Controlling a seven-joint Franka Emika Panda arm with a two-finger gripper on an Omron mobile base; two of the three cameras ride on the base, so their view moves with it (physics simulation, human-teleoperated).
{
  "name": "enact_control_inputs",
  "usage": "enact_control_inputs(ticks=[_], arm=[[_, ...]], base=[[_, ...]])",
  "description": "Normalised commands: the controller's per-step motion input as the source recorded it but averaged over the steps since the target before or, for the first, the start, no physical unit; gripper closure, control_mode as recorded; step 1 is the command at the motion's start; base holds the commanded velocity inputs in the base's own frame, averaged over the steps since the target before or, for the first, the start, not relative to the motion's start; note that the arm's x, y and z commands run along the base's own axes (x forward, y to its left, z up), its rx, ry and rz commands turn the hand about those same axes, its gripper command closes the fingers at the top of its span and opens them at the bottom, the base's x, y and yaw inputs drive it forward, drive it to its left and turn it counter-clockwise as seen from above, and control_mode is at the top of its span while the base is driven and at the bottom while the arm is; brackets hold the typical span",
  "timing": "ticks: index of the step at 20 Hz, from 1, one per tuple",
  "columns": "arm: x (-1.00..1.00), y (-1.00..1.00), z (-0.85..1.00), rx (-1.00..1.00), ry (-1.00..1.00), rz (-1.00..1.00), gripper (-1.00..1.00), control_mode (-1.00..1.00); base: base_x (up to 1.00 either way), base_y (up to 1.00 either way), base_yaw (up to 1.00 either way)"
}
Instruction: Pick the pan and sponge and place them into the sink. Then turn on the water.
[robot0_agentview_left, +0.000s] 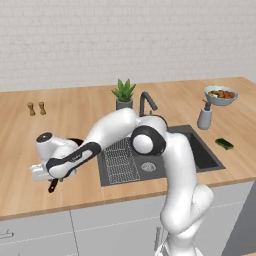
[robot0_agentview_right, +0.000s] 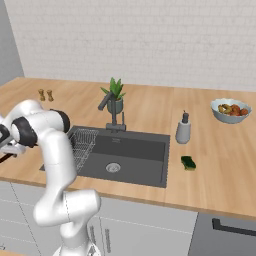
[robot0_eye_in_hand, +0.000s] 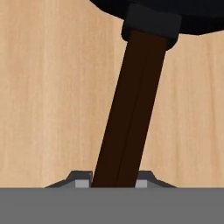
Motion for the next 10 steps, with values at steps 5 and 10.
enact_control_inputs(ticks=[5, 10], arm=[[-0.33, -0.59, 0.14, 0.16, -0.18, 0.07, 1.00, -1.00], [-0.79, -0.68, 0.74, 0.07, -0.26, 0.09, 1.00, -1.00]], base=[[0.00, 0.00, 0.00], [0.00, 0.00, 0.00]])
